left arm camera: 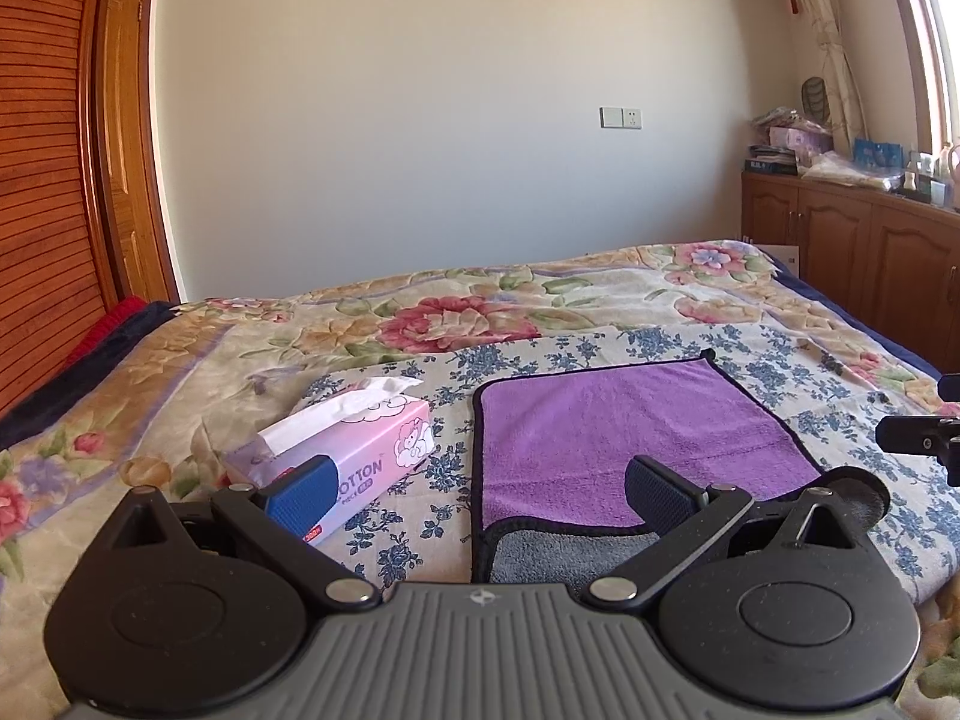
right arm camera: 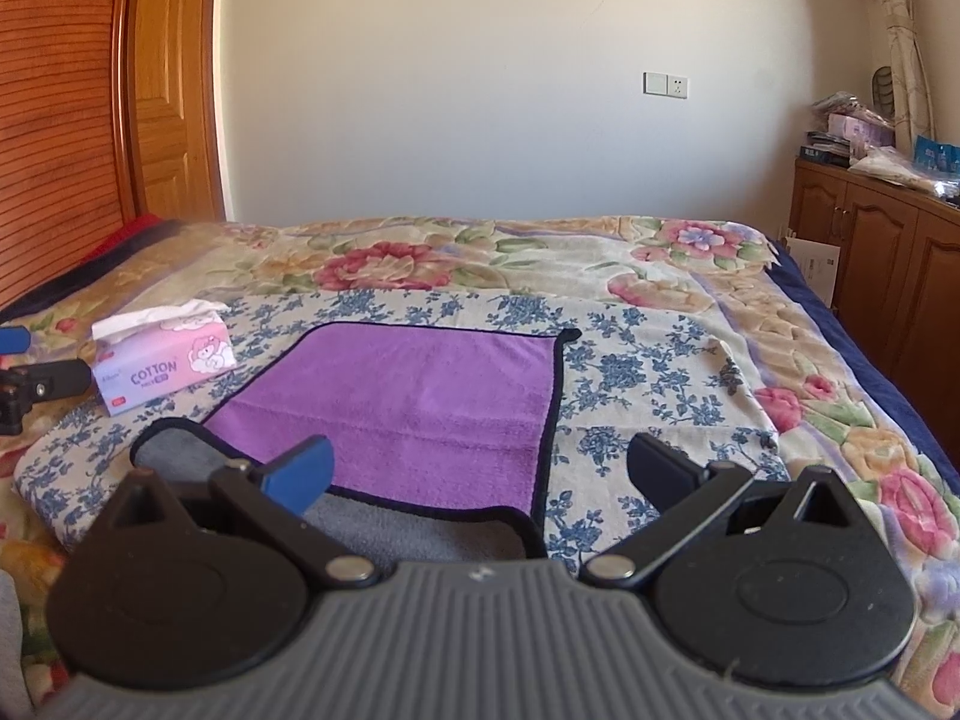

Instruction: Fold towel

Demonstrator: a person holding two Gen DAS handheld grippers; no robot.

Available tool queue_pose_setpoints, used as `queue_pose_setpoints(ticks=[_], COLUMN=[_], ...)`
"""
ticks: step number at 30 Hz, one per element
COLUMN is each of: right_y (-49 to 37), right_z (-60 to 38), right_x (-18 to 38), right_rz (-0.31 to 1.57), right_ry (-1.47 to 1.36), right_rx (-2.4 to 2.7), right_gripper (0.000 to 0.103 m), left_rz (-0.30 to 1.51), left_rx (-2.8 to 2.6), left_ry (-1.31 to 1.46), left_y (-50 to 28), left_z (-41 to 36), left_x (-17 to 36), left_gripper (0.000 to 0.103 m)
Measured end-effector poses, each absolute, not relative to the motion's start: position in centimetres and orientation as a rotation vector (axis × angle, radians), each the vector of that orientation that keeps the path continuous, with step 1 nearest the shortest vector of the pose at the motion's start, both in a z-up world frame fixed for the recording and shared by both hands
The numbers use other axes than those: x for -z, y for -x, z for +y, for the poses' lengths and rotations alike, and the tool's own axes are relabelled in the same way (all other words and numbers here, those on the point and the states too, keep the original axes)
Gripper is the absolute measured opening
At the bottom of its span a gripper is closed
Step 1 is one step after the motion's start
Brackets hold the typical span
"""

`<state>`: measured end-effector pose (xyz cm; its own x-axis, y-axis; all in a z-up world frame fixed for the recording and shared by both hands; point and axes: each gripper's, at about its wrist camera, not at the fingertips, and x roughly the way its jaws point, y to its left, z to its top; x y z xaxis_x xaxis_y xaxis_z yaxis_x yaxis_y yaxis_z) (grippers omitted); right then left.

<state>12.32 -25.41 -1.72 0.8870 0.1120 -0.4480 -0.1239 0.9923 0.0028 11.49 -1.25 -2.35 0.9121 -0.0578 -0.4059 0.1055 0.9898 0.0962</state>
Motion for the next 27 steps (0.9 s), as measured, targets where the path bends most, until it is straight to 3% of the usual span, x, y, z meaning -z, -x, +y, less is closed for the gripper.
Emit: queue_pose_setpoints(ticks=[27], right_y=[-16.4], right_z=[-25.2], right_x=[4.5], right_rz=[0.564], right_ry=[0.049], right_rx=[-0.138], right_gripper=[0.103], left_rz=[0.529], left_rx=[0.126], left_ry=[-0.134], left_y=[-17.2], left_z=[-0.9], left_x=[5.9], left_gripper=[0.103])
